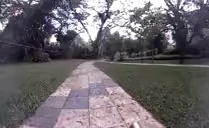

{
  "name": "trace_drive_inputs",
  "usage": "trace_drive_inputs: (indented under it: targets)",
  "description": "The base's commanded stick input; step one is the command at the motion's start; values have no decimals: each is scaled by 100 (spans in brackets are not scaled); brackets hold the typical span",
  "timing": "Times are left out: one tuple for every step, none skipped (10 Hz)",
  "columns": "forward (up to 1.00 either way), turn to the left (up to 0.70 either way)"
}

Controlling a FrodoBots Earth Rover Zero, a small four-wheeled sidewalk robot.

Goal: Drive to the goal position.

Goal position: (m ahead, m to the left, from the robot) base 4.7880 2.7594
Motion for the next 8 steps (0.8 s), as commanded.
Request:
trace_drive_inputs:
  targets:
    - [70, 1]
    - [70, 1]
    - [70, 1]
    - [70, 1]
    - [70, 1]
    - [70, 1]
    - [70, 1]
    - [70, 1]
